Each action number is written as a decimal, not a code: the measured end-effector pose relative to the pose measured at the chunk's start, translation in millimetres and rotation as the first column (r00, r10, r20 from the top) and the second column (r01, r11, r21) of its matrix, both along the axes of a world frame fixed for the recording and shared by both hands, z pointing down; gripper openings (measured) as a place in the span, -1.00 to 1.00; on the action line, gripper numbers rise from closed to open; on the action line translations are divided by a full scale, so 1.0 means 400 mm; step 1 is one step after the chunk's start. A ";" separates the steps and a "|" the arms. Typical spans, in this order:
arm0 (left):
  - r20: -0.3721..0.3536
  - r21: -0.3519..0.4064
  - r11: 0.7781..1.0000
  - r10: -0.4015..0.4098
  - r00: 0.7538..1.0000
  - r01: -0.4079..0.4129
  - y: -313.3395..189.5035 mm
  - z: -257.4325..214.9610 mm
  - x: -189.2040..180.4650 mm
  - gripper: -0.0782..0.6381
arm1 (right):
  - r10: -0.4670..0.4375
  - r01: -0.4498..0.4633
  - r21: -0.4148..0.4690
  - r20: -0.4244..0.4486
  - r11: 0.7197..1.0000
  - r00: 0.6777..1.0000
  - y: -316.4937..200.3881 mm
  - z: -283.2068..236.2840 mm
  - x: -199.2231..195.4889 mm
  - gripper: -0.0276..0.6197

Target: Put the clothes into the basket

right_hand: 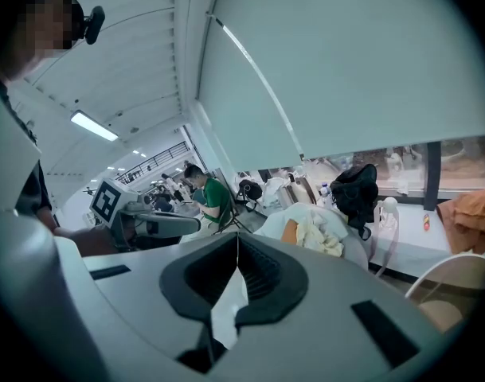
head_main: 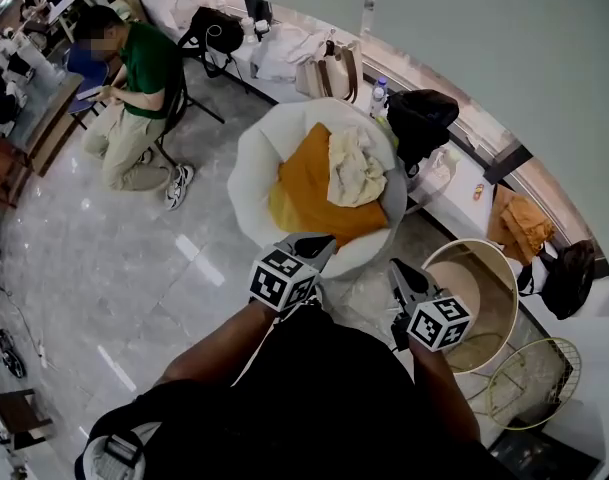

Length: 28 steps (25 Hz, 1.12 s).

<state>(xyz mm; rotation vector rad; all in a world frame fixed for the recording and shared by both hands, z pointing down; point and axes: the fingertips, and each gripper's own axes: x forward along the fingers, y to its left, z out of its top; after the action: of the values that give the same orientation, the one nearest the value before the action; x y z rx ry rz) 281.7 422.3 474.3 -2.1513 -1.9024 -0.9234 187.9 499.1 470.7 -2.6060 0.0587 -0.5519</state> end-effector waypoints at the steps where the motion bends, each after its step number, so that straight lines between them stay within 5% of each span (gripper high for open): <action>1: 0.001 0.000 1.000 0.001 1.000 -0.001 0.005 0.002 0.029 -0.78 | 0.003 -0.003 -0.004 0.004 1.000 1.000 0.008 0.003 0.028 -0.86; 15: 0.036 0.030 1.000 0.000 0.999 -0.001 0.067 0.053 0.262 -0.78 | 0.031 -0.029 -0.040 0.040 0.999 0.999 0.127 0.024 0.272 -0.86; 28: 0.055 0.102 0.972 -0.217 0.975 0.211 0.141 0.110 0.410 -0.78 | -0.153 0.179 -0.138 0.179 0.974 0.972 0.364 0.180 0.489 -0.86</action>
<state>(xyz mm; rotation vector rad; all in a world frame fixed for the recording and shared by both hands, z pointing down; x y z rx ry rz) 445.6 478.6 518.4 -2.3287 -1.6379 -1.1125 383.6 644.9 542.8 -2.7074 0.1883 -0.8655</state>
